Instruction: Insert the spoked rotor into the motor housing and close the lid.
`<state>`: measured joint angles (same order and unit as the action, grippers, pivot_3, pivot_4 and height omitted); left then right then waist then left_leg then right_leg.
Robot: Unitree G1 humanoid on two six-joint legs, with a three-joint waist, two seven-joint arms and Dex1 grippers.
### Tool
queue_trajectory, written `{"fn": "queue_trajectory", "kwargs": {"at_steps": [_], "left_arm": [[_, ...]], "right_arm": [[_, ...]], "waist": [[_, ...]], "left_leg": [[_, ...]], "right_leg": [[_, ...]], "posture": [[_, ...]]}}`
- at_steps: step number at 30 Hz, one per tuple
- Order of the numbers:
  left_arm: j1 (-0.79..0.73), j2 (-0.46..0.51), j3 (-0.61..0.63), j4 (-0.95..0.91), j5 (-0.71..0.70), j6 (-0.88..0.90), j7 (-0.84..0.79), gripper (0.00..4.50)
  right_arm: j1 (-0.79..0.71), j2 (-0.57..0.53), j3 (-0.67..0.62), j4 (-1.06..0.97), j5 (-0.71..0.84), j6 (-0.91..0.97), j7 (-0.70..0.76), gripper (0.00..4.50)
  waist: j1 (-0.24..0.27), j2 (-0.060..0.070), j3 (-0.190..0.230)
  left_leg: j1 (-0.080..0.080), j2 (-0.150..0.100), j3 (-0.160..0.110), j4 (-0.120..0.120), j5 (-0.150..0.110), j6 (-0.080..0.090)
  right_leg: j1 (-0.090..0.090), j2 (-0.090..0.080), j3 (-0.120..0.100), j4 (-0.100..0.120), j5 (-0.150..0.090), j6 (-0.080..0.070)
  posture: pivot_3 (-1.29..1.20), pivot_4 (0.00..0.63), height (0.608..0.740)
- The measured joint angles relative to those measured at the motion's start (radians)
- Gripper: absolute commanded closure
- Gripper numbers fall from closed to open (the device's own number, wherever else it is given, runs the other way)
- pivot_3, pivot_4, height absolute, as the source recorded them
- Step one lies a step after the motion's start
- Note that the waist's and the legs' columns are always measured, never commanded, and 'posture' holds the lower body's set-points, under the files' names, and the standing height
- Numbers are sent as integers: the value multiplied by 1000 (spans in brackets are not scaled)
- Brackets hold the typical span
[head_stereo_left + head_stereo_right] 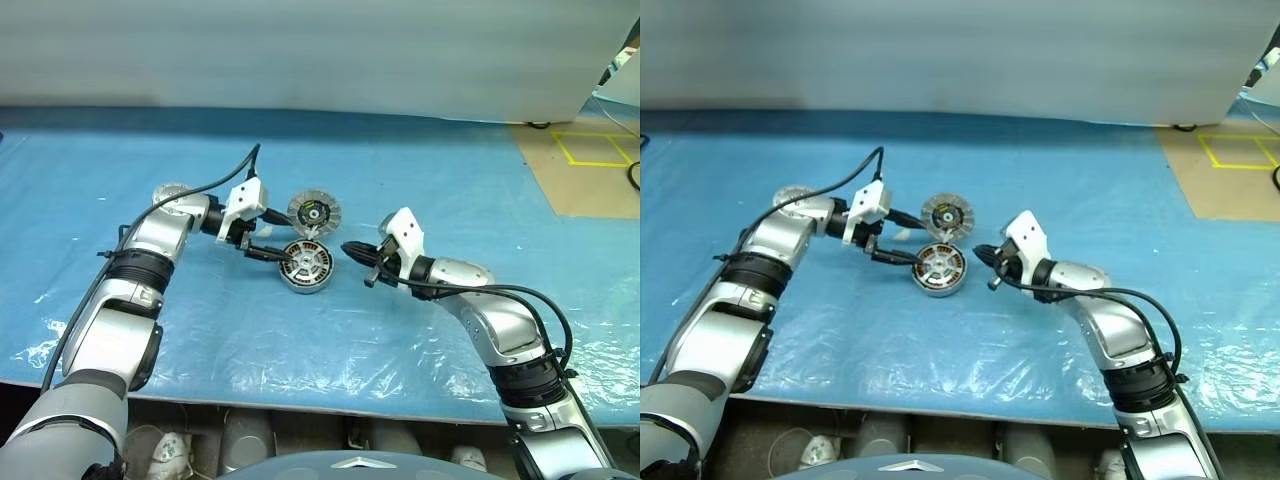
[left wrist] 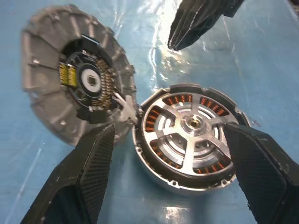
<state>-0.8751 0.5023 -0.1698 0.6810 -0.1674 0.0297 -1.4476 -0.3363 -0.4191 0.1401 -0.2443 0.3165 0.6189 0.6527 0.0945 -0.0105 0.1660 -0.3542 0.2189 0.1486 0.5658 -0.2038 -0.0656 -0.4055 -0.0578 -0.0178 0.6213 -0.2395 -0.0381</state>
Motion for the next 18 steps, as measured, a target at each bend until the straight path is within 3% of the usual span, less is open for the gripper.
{"fn": "queue_trajectory", "kwargs": {"at_steps": [3, 9, 10, 18], "left_arm": [[39, 6, 45, -74, -35, 60, 27, 2190], [287, 14, 107, -300, -91, 167, 145, 4289], [313, 12, 111, -331, -99, 180, 166, 4446], [455, -41, 142, -535, -135, 221, 343, 4446]], "right_arm": [[-12, 23, 5, 2, 0, 0, 0, 4500], [-86, 97, 72, 79, -24, -23, 3, 4500], [-97, 108, 78, 95, -29, -31, 3, 4500], [-166, 169, 112, 245, -82, -96, 1, 4500]], "waist": [[-3, 0, 0], [-22, 1, 0], [-22, 1, 0], [-23, 2, 0]], "left_leg": [[0, 0, 0, -1, 0, 0], [-2, 1, 0, -1, 0, 0], [-2, 1, 0, 0, 0, 0], [-3, 1, 0, 1, 0, 0]], "right_leg": [[0, 0, 0, -1, 0, 0], [-1, 0, -1, -1, 0, 0], [-1, 0, -1, -1, 0, 0], [-1, 0, -1, -1, 0, -1]], "posture": [[0, 150, 740], [0, 150, 740], [0, 150, 740], [0, 150, 740]]}}
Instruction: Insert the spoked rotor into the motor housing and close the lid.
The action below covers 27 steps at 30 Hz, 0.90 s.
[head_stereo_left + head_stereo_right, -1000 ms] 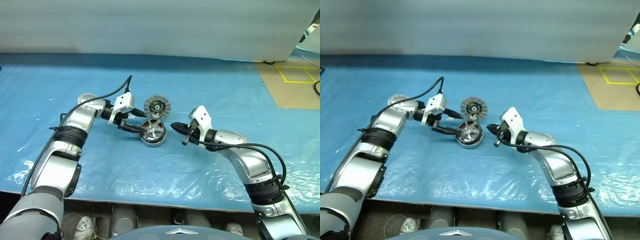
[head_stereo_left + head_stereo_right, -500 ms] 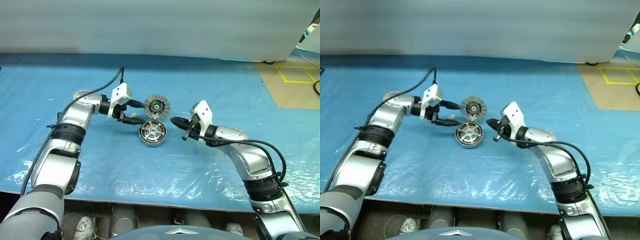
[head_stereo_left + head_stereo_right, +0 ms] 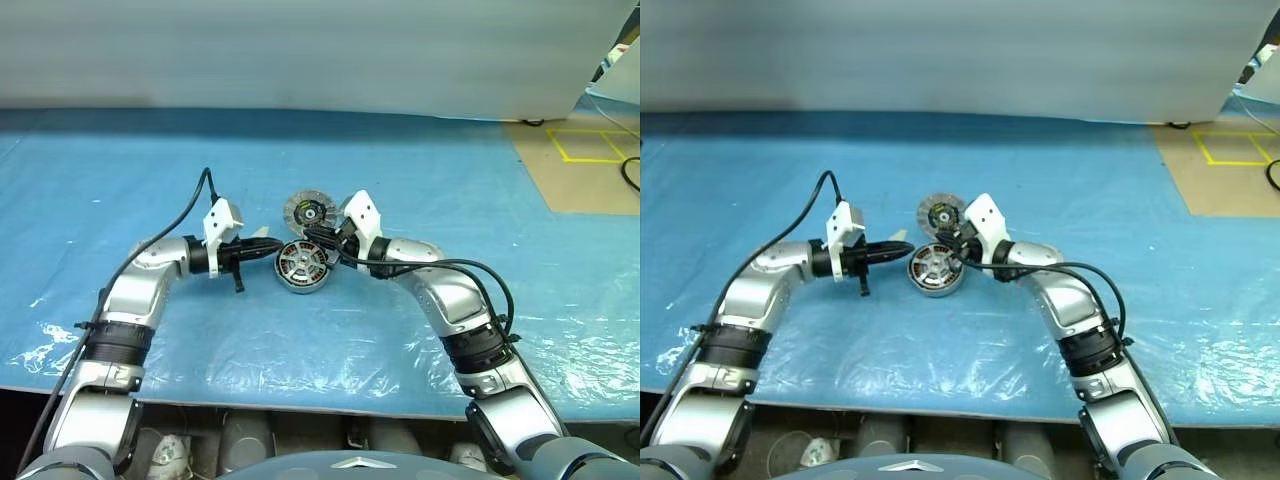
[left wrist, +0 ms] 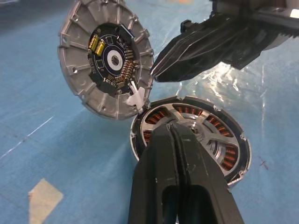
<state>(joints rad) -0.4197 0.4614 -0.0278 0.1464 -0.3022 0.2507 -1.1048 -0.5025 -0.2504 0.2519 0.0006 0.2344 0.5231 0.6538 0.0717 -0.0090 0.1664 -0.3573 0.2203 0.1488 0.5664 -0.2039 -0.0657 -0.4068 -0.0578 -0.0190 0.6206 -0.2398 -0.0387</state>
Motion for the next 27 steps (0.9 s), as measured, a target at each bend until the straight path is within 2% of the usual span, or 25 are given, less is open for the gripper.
{"fn": "queue_trajectory", "kwargs": {"at_steps": [4, 9, 15, 19, 27], "left_arm": [[-4, -14, -11, -48, -25, 26, 18, 4446], [-22, -17, -63, -22, -19, 32, 11, 4446], [-53, -14, -142, 57, 64, 1, 8, 4446], [-83, 9, -203, 81, 143, -50, 19, 4446], [-109, -32, -209, 144, 173, -90, 97, 4446]], "right_arm": [[1, -4, -4, 14, 0, -11, 15, 4500], [23, -44, -40, -7, 0, -11, 20, 4500], [59, -73, -86, -67, 3, 10, 4, 4500], [67, -76, -94, -96, 4, 23, -12, 4500], [80, -77, -97, -120, 5, 34, -22, 4500]], "waist": [[-3, 0, 0], [-2, 0, 0], [-4, 0, 0], [-3, 4, -3], [-1, 7, -4]], "left_leg": [[1, 0, 0, 0, 0, 0], [1, 0, 0, 0, 0, 0], [2, 0, 0, 0, 0, 0], [8, -1, 1, -1, 0, 0], [9, -5, 1, 0, 0, 0]], "right_leg": [[0, 0, 0, 0, 0, 0], [0, 0, 0, 0, 0, 0], [0, 0, 1, 0, 0, 0], [6, 0, 2, -1, 0, 0], [10, -3, 6, 0, -2, -2]], "posture": [[0, 150, 740], [0, 150, 740], [0, 150, 740], [0, 150, 740], [0, 150, 740]]}}
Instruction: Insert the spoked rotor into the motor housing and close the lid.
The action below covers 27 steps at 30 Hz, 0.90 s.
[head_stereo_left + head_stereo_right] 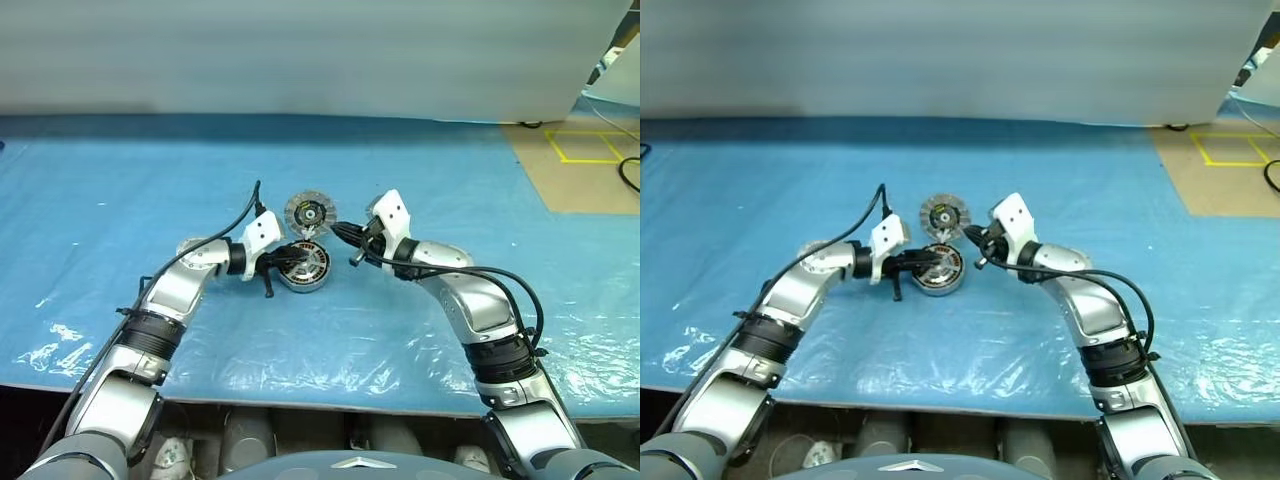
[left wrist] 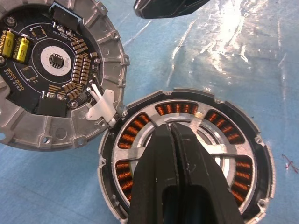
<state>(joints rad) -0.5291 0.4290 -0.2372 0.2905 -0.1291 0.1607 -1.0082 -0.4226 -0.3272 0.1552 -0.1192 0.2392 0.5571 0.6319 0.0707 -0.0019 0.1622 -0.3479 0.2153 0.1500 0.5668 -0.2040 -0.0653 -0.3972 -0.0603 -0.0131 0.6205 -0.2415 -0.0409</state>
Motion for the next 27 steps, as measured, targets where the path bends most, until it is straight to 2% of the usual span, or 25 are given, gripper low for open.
{"fn": "queue_trajectory", "kwargs": {"at_steps": [6, 11, 15, 19, 23, 27], "left_arm": [[7, -22, 26, -4, -34, 17, -5, 4446], [74, -40, 74, -87, -166, 99, -61, 4446], [81, -7, 158, -145, -256, 150, -76, 4446], [92, 48, 216, -146, -273, 162, -78, 4446], [103, 46, 248, -139, -279, 162, -57, 4446], [110, 41, 297, -153, -309, 162, -31, 4446]], "right_arm": [[-2, 0, 0, 1, 0, 0, 6, 4500], [-16, 3, -4, 7, 4, -2, 21, 4500], [-20, 3, -7, 20, 6, -4, 33, 4500], [-20, -2, -10, 26, 19, -5, 59, 4500], [-42, -21, -33, 50, 38, -12, 84, 4500], [-105, -63, -55, 181, -6, -60, 63, 4500]], "waist": [[0, 0, 0], [-2, 0, 0], [-3, 0, 0], [-6, 0, 0], [-1, 0, 1], [-3, 0, 1]], "left_leg": [[-1, -1, 0, 0, 0, 0], [-7, -1, 0, -3, 0, 0], [-10, 2, -1, -4, 0, 0], [-8, 2, 0, -4, 0, 0], [-9, 1, 0, -2, 0, 0], [-8, 1, 0, -2, 0, 0]], "right_leg": [[-4, 0, 1, 0, 0, 0], [-11, 2, 1, -1, 3, 4], [-13, 5, 0, -2, 2, 4], [-13, 4, 0, -2, 2, 4], [-12, 3, 0, -2, 2, 4], [-12, 3, 0, -1, 2, 4]], "posture": [[0, 150, 740], [0, 150, 740], [0, 150, 740], [0, 150, 740], [0, 150, 740], [0, 150, 740]]}}
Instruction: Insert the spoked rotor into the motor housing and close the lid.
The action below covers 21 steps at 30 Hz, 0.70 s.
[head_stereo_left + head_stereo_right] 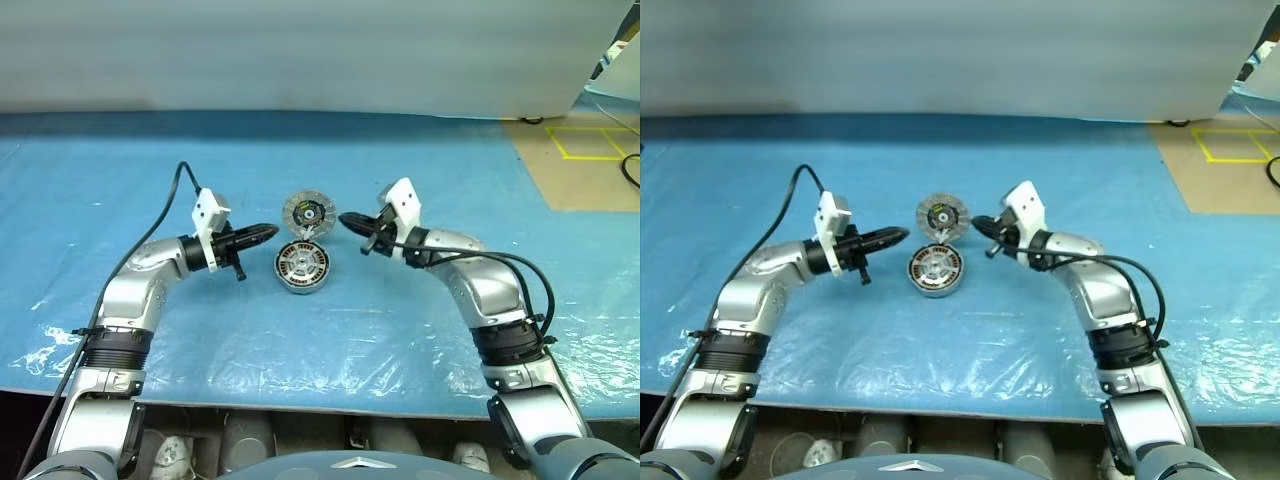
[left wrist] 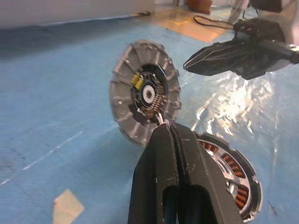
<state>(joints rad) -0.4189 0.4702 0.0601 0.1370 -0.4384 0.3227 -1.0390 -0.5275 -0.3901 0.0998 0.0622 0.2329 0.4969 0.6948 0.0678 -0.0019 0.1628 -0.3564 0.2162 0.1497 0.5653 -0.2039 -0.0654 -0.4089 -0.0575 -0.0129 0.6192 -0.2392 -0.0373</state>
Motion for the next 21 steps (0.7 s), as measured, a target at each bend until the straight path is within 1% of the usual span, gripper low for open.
{"fn": "queue_trajectory", "kwargs": {"at_steps": [3, 8, 11, 14, 17, 21], "left_arm": [[37, -2, 8, -46, -11, 0, 6, 4446], [89, -4, 9, -78, -12, 0, 23, 4446], [112, -8, 15, -107, -13, 0, 42, 4446], [129, -14, 16, -132, -15, -1, 59, 4446], [156, -17, 16, -156, -17, -1, 72, 4446], [189, -19, 16, -171, -18, -1, 91, 4446]], "right_arm": [[-35, 13, 4, 94, -38, -34, -19, 4500], [-125, 74, 32, 229, -84, -84, -40, 4500], [-191, 140, 31, 341, -95, -107, -70, 4500], [-249, 203, 22, 431, -79, -124, -61, 4500], [-277, 226, 7, 485, -47, -140, 3, 4500], [-273, 223, 0, 476, 24, -113, 165, 4500]], "waist": [[-6, 0, 0], [-23, 0, 0], [-27, 0, 0], [-27, 0, 0], [-24, 0, 0], [-23, 0, 0]], "left_leg": [[0, 0, 0, -1, 0, 0], [-1, 1, 0, -1, 0, 0], [-1, 1, 0, -1, 0, 0], [-1, 1, 0, -1, 0, 0], [-2, 1, 0, -1, 0, 0], [-4, 4, 0, 0, 0, 1]], "right_leg": [[0, 0, 0, 0, 0, 0], [-2, 1, -1, 0, 0, 0], [-2, 1, 0, 0, -1, -2], [-2, 1, 0, 1, -2, -4], [-2, 1, -1, 1, -2, -3], [-2, 1, -4, 1, 0, -1]], "posture": [[0, 150, 740], [0, 150, 740], [0, 150, 740], [0, 150, 740], [0, 150, 740], [0, 150, 740]]}}
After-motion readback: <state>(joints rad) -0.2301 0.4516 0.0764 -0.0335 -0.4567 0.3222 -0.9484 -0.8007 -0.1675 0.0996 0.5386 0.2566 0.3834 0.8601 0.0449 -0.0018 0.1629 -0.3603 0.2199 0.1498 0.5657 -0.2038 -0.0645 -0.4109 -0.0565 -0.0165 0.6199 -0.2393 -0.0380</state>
